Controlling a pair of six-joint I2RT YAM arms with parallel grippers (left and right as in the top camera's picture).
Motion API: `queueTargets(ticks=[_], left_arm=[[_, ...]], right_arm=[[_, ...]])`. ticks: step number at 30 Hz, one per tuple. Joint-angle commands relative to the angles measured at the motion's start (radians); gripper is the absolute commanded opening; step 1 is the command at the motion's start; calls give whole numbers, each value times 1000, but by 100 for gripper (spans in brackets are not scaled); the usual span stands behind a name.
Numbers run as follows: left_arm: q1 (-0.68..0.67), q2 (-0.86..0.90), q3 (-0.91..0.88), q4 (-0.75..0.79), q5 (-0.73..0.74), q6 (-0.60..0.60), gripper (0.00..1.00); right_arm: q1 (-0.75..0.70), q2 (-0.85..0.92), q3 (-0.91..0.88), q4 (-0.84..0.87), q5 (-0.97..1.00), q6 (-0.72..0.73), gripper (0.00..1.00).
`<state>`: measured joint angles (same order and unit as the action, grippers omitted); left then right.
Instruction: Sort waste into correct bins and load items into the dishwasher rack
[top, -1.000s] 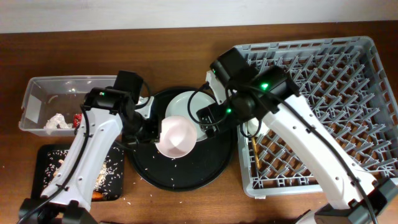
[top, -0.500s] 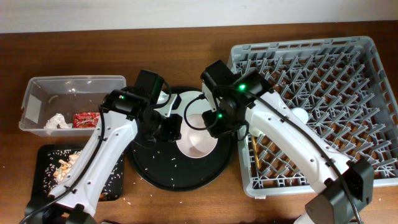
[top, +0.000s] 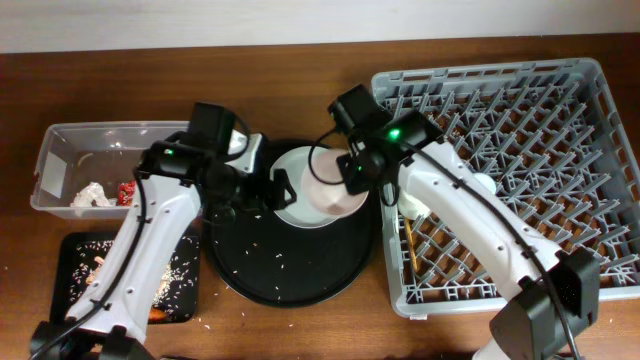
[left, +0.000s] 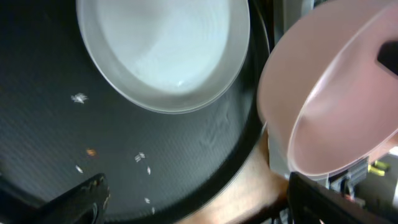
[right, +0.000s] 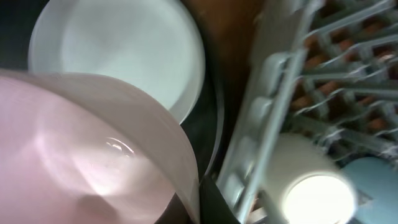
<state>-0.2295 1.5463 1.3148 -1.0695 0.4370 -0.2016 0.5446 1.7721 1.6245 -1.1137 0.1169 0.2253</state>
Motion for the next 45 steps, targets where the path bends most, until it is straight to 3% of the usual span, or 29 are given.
queueTargets(ticks=[1,3,8,10,12,14,17,25,27,31,35,37,38,45], left_arm=[[45,-11,10,38,18,9,99],[45,-11,10,37,11,9,99],[45,-11,10,37,8,9,99],[45,-11,10,37,8,9,99],[45,-11,10,37,8,9,99],[45,-11,10,37,8,9,99],[45,-11,10,37,8,9,99],[45,-11,10,37,8,9,99],[45,-11,10,37,8,9,99],[45,-11,10,37,8,9,99],[45,-11,10,37,8,9,99],[45,-11,10,37,8,9,99],[45,-11,10,37,8,9,99],[45,-11,10,37,8,9,99]], right_arm=[[-75,-11,2,83,189,-8,4],[-166,-11,2,201,292,-51,4],[-382,-9,2,434,293,-475,4],[-463,17,2,507,371,-491,4],[-488,104,2,612,672,-505,4],[-485,187,2,691,793,-562,4],[-480,285,2,682,838,-562,4],[-322,294,1,499,838,-557,4],[-298,294,2,440,836,-496,4],[-282,294,2,325,687,-478,25],[-257,293,2,296,687,-471,33],[-224,293,3,258,687,-373,47],[-211,293,3,222,663,-339,49],[-204,133,33,8,320,-283,75]])
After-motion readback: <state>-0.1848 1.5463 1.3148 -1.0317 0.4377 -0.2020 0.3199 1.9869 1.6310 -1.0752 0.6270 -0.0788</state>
